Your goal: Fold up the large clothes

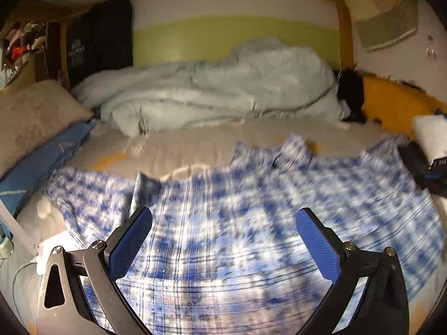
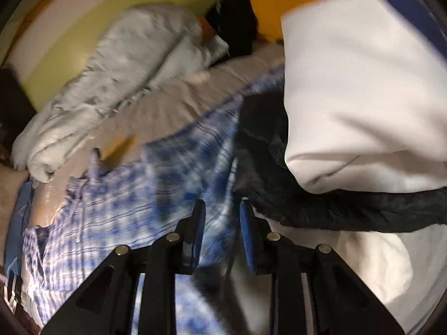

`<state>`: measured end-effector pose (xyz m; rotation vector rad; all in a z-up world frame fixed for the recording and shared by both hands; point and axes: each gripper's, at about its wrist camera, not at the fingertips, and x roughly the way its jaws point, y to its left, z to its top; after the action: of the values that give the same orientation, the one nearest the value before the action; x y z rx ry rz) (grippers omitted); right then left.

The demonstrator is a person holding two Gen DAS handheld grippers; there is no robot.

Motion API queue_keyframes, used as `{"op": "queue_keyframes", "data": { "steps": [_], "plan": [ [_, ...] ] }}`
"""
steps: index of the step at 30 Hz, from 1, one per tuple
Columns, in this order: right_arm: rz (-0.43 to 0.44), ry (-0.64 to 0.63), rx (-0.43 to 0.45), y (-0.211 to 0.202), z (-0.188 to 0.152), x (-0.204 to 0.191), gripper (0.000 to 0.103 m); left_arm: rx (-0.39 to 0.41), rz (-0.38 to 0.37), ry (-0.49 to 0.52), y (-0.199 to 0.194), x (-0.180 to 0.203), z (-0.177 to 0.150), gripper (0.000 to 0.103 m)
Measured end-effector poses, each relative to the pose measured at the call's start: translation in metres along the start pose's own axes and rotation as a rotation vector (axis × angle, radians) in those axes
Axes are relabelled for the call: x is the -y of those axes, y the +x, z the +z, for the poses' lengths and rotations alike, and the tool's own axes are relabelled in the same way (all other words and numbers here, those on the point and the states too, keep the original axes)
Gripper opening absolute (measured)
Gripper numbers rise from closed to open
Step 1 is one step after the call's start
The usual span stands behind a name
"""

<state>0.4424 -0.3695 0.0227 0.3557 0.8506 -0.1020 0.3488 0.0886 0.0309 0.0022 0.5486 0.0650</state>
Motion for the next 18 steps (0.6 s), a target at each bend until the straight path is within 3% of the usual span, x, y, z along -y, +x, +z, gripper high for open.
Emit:
{"op": "queue_keyframes", "data": {
  "steps": [7, 8, 9, 10, 13, 16, 18],
  "plan": [
    [-0.036, 0.034, -0.07, 0.049, 0.009, 0.007, 0.024, -0.058, 0.007, -0.035, 0.026, -0.012, -0.01, 0.103],
    [-0.047, 0.029, -0.068, 0.052, 0.01, 0.006, 0.017, -0.067, 0.001, -0.041, 0.028, -0.013, -0.01, 0.102],
    [-0.065, 0.03, -0.053, 0.054, 0.01, 0.005, 0.002, -0.072, -0.002, -0.044, 0.029, -0.014, -0.011, 0.103],
    [-0.063, 0.037, -0.038, 0.052, 0.011, 0.005, 0.002, -0.072, -0.001, -0.041, 0.028, -0.013, -0.012, 0.102],
    [-0.018, 0.027, 0.04, 0.035, 0.011, -0.001, 0.002, -0.054, 0.005, -0.023, 0.021, -0.01, -0.012, 0.102],
    [0.09, -0.052, 0.132, 0.009, 0.009, -0.017, 0.002, -0.029, 0.0, -0.009, 0.014, -0.006, -0.01, 0.103],
    [0.144, -0.122, 0.135, 0.001, 0.004, -0.031, 0.002, -0.017, -0.003, 0.003, 0.009, -0.002, -0.01, 0.103]
  ]
}}
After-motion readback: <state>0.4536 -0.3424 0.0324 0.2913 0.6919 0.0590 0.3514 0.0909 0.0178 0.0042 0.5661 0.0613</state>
